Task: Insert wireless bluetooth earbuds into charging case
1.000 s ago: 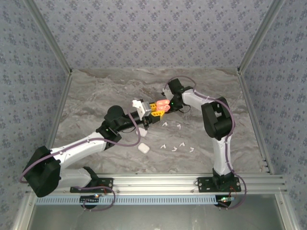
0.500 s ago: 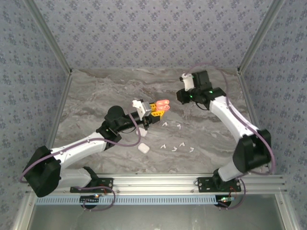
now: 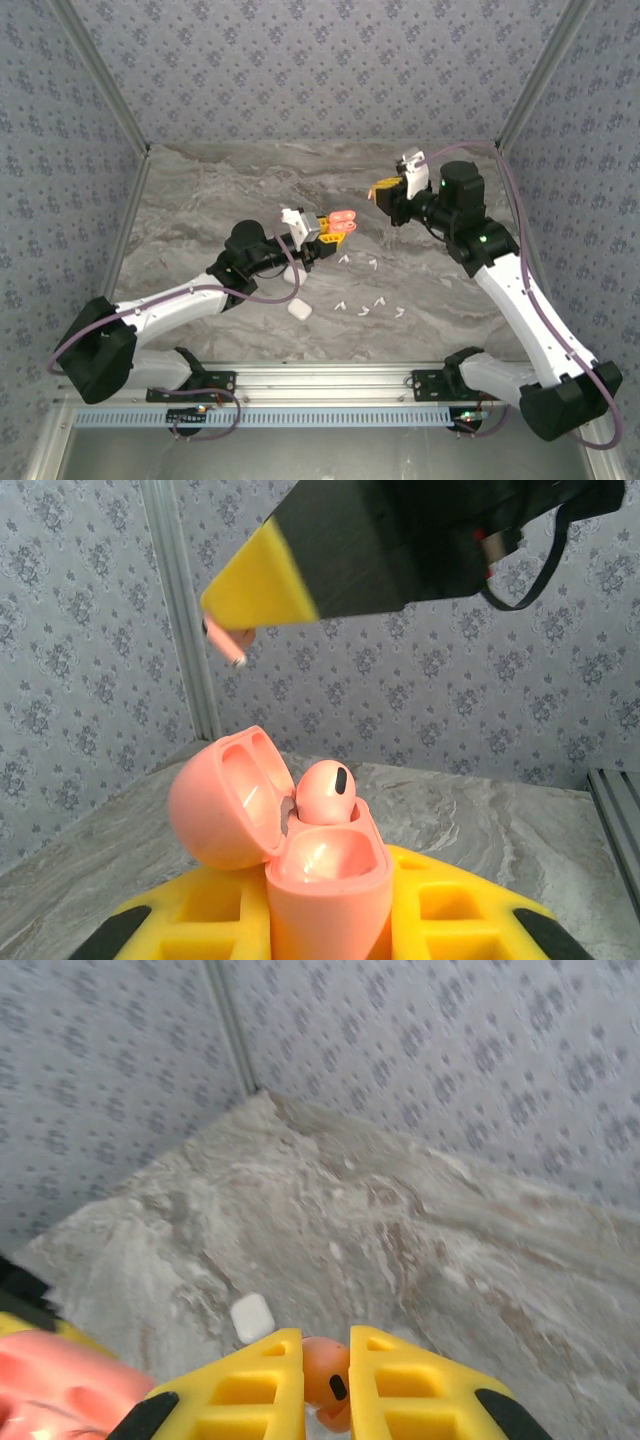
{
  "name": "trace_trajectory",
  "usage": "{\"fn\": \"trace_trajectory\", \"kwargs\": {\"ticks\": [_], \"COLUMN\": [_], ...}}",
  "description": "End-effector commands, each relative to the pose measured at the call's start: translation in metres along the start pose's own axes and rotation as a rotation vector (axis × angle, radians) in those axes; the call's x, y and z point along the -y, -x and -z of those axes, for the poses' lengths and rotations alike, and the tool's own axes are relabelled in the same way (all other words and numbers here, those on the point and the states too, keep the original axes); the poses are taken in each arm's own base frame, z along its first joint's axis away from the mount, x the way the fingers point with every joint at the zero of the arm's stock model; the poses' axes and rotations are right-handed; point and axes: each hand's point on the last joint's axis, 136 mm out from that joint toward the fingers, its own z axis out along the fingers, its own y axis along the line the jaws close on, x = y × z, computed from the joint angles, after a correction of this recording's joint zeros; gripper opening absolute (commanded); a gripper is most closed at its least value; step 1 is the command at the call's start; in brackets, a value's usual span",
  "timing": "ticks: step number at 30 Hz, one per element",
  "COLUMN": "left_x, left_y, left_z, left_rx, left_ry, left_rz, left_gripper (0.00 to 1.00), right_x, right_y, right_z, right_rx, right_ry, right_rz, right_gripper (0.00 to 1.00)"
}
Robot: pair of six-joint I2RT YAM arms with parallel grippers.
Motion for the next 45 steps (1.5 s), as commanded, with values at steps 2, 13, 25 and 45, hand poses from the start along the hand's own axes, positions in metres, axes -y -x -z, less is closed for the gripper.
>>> {"fn": "trace_trajectory", "kwargs": {"ticks": [2, 13, 25, 45], "left_x": [0.001, 0.0, 0.0, -0.001], "left_y": [0.019, 0.019, 0.018, 0.021], "left_z": [-0.004, -0.004, -0.004, -0.004], "left_rx": [0.05, 0.051, 0.049, 0.057], "left_ry": [-0.015, -0.012, -0.012, -0.011], "left_rz": [-0.016, -0.017, -0.013, -0.017], "left_gripper": [0.0, 0.0, 0.0, 0.0], "right_x": [-0.034, -0.08, -0.088, -0.085], "right_y": [0.019, 0.01, -0.011, -0.035], "right_z": [0.008, 0.003, -0.007, -0.014], "right_rx": [0.113, 0.155, 0.1, 0.003], "right_ry": [0.099, 0.201, 0.185, 0.16], "right_rz": [0.1, 0.19, 0.226, 0.25], "right_gripper": [0.15, 0.15, 0.15, 0.16]}}
